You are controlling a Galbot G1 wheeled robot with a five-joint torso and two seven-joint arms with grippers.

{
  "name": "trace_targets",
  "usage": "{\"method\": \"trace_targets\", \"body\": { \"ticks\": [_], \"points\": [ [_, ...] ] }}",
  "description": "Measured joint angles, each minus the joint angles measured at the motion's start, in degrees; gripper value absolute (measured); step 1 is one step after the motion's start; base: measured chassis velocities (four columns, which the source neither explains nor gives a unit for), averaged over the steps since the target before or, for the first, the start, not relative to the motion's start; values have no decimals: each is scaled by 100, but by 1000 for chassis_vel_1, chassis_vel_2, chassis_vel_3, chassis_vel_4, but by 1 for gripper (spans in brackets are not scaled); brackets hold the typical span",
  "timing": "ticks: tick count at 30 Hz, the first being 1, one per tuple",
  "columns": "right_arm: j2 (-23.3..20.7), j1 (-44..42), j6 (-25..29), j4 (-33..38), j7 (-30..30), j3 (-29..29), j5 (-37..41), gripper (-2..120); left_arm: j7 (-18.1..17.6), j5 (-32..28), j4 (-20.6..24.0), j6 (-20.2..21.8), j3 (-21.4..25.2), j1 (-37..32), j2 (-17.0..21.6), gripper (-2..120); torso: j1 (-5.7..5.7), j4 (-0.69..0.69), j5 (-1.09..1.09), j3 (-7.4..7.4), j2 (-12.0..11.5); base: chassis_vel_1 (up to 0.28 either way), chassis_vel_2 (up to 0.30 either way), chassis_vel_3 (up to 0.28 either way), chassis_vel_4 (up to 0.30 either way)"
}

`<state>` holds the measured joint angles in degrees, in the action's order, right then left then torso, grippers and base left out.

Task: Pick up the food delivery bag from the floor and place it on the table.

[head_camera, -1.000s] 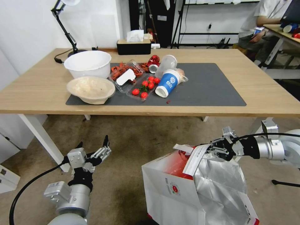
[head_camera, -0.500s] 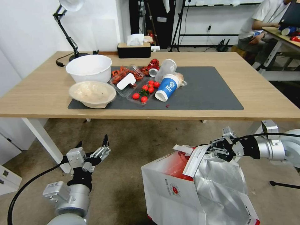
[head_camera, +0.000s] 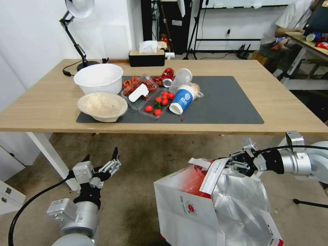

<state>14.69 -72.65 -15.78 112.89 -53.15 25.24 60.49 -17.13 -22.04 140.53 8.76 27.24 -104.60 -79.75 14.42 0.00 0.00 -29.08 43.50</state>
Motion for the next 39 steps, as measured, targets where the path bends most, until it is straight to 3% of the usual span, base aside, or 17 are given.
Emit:
{"method": "trace_targets", "body": {
  "ticks": [39],
  "points": [
    [13,-91,-9,119,21,64,3,0,-21,-3,83,14,-1,-64,-19,100,432,0,0,-593,1023,0,0,0,0]
  ]
}}
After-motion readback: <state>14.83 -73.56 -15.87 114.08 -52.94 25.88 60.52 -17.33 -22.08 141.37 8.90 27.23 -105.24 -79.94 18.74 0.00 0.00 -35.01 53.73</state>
